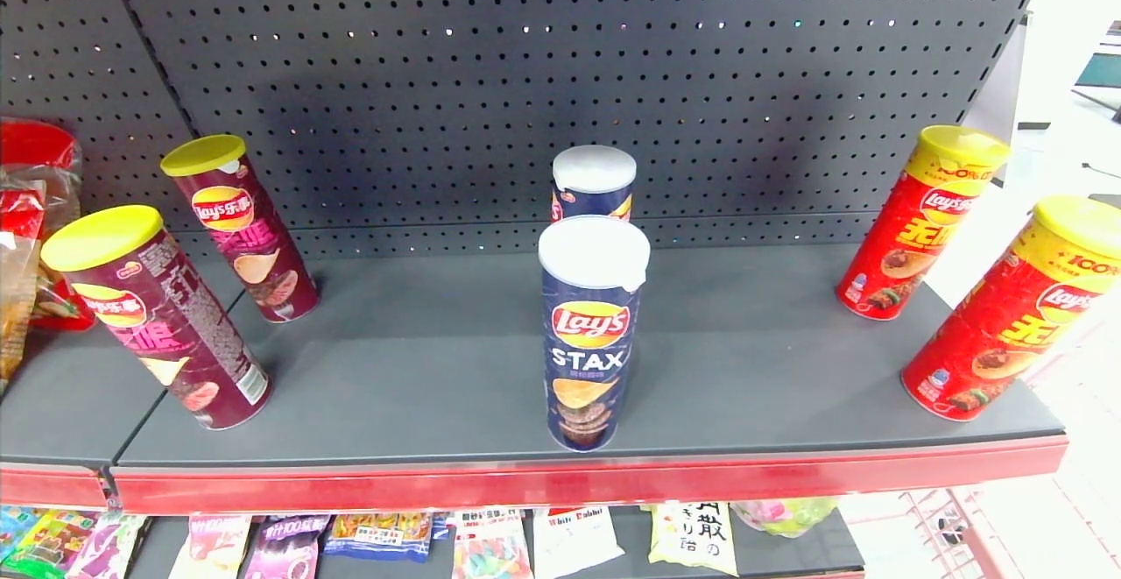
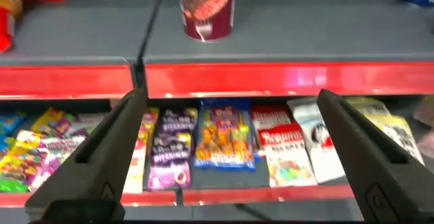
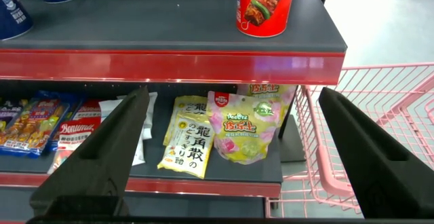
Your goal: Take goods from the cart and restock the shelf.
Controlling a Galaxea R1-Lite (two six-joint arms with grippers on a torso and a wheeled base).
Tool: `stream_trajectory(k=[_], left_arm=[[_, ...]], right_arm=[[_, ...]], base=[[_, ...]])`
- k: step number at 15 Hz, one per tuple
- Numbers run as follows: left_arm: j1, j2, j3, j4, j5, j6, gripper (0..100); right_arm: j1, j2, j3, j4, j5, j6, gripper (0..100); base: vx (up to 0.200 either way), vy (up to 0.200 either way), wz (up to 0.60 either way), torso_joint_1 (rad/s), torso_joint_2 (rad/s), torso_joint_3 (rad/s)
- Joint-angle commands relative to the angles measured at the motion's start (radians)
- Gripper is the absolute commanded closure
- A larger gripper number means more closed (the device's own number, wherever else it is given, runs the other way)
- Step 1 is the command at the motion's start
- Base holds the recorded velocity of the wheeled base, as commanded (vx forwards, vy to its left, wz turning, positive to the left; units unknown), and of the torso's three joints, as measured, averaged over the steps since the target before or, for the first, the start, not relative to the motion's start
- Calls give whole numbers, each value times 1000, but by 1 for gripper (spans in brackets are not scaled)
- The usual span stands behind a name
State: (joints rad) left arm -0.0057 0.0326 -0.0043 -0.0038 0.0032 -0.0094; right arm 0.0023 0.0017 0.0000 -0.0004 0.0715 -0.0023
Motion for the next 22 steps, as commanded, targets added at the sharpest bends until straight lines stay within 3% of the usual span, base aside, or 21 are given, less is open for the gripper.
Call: stream_trajectory(k=[1, 4, 8, 22], left_arm=[[3, -33, 4, 1, -2, 8, 0], [3, -33, 4, 2, -45, 9, 0], [1, -33, 4, 2, -19, 3, 0], [3, -33, 4, 2, -20, 6, 0]], right_arm=[[1, 0, 0, -1, 1, -1, 0], [1, 0, 0, -1, 1, -1, 0], [1, 1, 0, -1, 1, -1, 0], [1, 0, 0, 0, 1, -1, 0]], base=[[0, 0, 0, 0, 0, 0], [0, 0, 0, 0, 0, 0], [0, 0, 0, 0, 0, 0], [0, 0, 0, 0, 0, 0]])
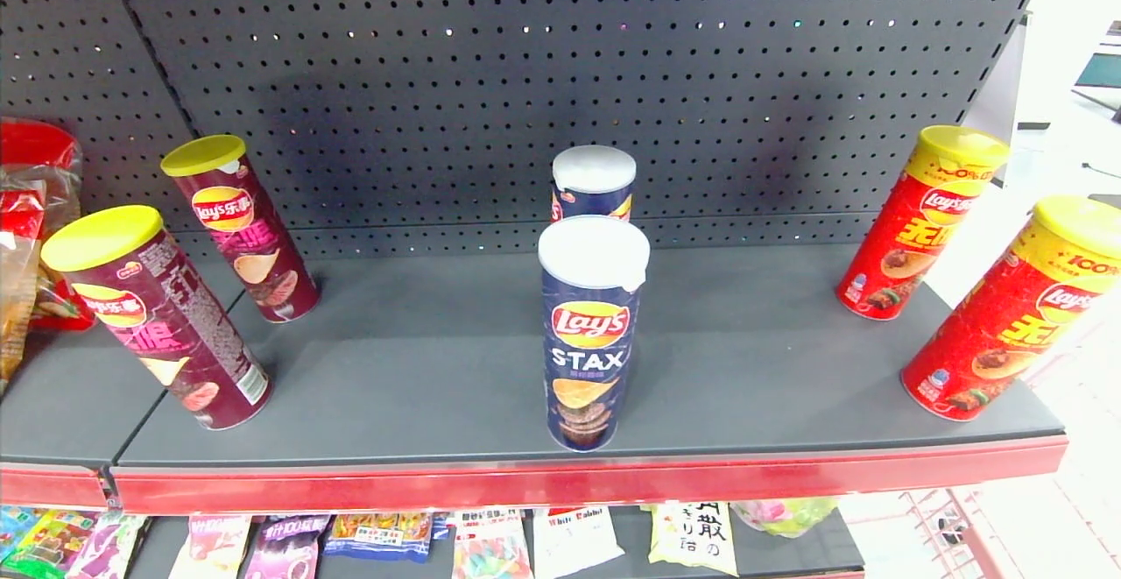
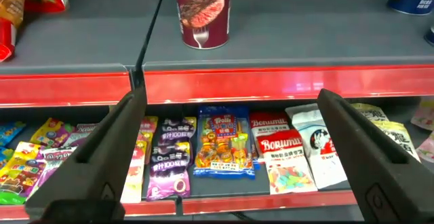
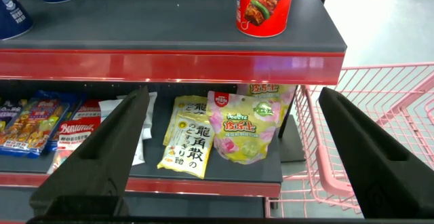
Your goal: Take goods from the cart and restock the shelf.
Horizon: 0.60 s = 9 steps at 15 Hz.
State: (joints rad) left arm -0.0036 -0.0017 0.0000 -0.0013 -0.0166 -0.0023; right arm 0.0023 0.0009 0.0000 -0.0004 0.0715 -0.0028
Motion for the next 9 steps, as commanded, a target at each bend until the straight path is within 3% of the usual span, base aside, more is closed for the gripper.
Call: stream_trajectory(k=[1, 9], left_arm=[[-1, 2, 0, 0, 0, -1, 0], [1, 2, 0, 0, 0, -1, 0]], right_arm=[[1, 2, 0, 0, 1, 0, 0], [16, 41, 0, -6, 30, -5, 0]], base=[[0, 0, 0, 0, 0, 0], [0, 0, 0, 0, 0, 0]])
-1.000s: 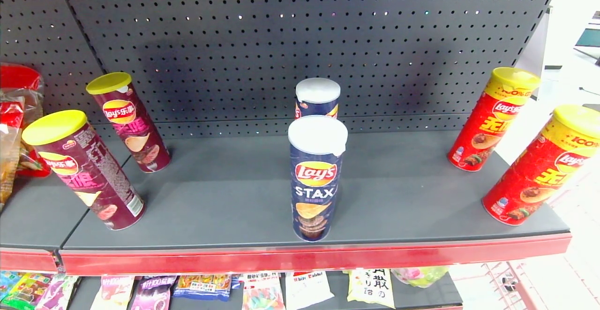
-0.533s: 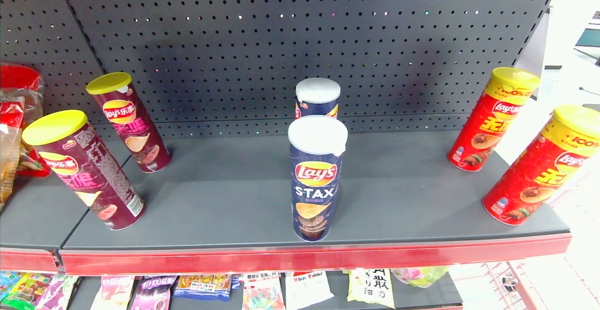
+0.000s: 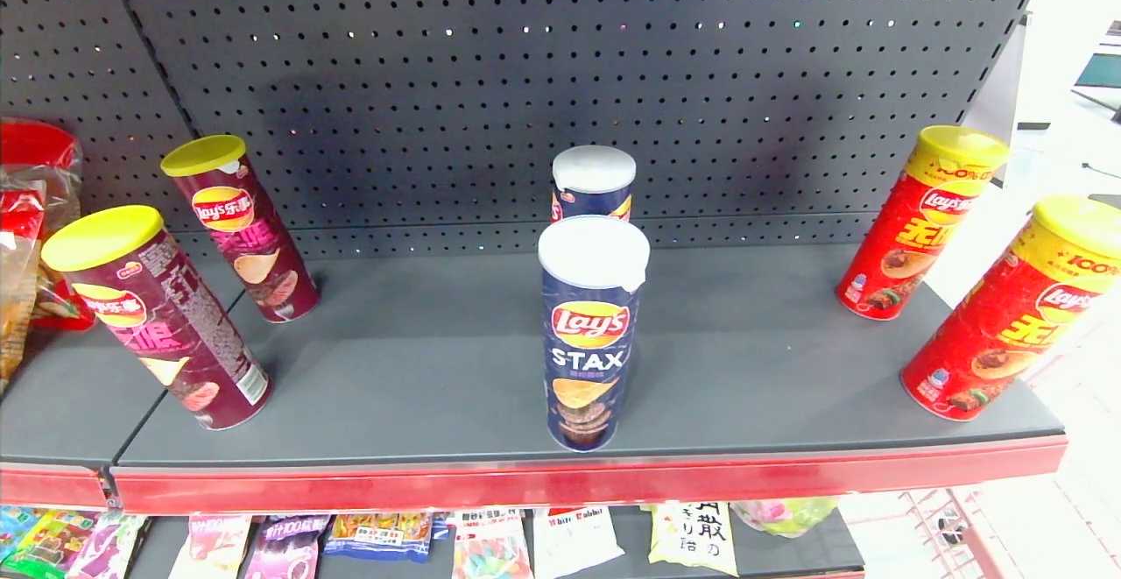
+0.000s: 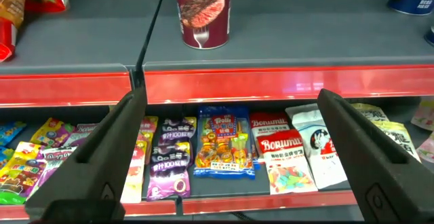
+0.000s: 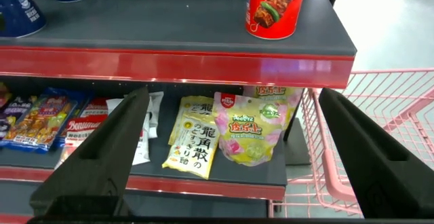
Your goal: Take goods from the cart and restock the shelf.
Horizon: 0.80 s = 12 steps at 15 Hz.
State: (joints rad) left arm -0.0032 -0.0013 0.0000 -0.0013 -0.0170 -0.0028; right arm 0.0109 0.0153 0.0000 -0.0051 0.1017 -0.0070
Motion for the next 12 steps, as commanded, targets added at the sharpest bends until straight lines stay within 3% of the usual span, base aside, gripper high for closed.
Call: stream_trajectory(k=[1, 2, 3, 4, 6, 7, 9, 12], left_arm=[[0, 1, 0, 0, 0, 0, 0], [0, 1, 0, 0, 0, 0, 0], [0, 1, 0, 0, 0, 0, 0], [0, 1, 0, 0, 0, 0, 0], [-1, 1, 0, 0, 0, 0, 0], [-1, 1, 0, 0, 0, 0, 0], [0, 1, 0, 0, 0, 0, 0], [0, 1, 0, 0, 0, 0, 0]], right_arm=[[12, 31, -5, -3, 3, 4, 0], [34, 265, -279, 5, -8, 137, 0], [24, 463, -471, 8, -40, 248, 0], [46, 592, -571, 8, -30, 220, 0], [193, 681, -545, 13, 30, 64, 0], [316, 793, -454, 4, 10, 25, 0], [440, 948, -436, -1, -40, 50, 0], [557, 1092, -499, -3, -46, 101, 0]], base=[[0, 0, 0, 0, 0, 0], [0, 0, 0, 0, 0, 0], [0, 0, 0, 0, 0, 0], [0, 0, 0, 0, 0, 0], [0, 0, 0, 0, 0, 0], [0, 0, 0, 0, 0, 0], [0, 0, 0, 0, 0, 0], [0, 0, 0, 0, 0, 0]])
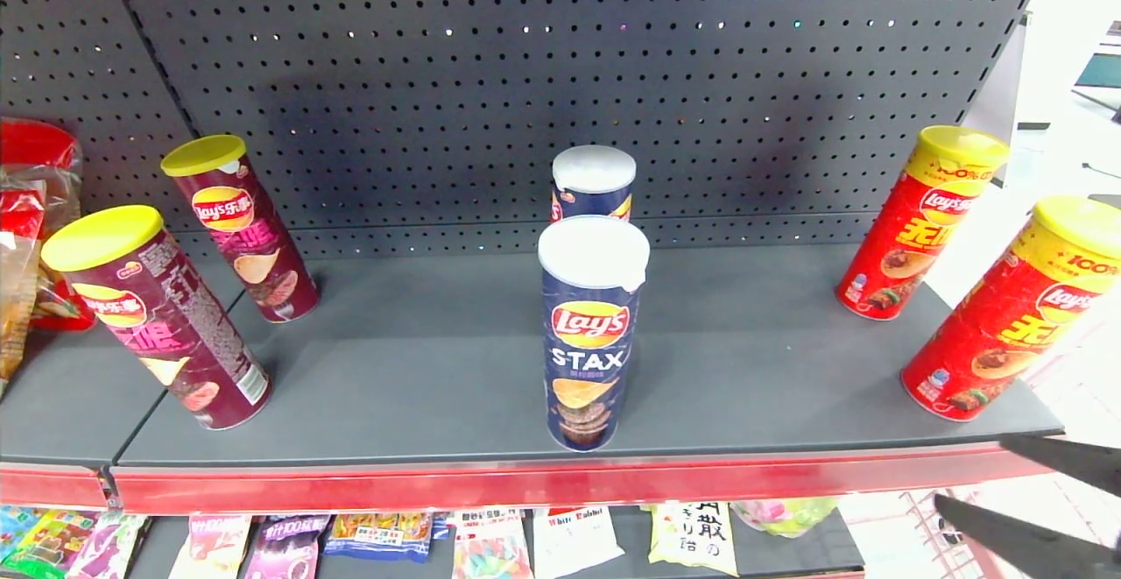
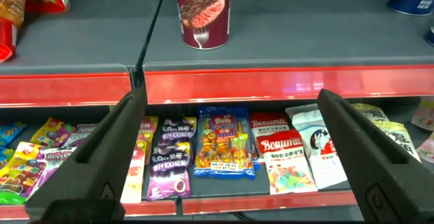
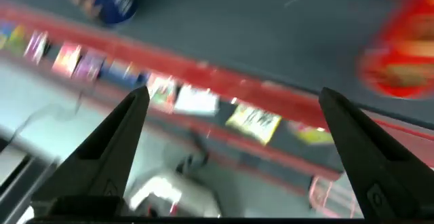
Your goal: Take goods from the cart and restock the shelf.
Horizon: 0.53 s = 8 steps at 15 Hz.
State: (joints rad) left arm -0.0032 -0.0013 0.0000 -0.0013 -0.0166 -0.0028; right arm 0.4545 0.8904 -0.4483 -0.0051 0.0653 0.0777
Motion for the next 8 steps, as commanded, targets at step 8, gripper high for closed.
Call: stream_trajectory(k=[8], left_arm=[[0, 1, 0, 0, 0, 0, 0]], right_arm=[[248, 559, -225, -191, -163, 24, 0]], base=[[0, 0, 0, 0, 0, 0]])
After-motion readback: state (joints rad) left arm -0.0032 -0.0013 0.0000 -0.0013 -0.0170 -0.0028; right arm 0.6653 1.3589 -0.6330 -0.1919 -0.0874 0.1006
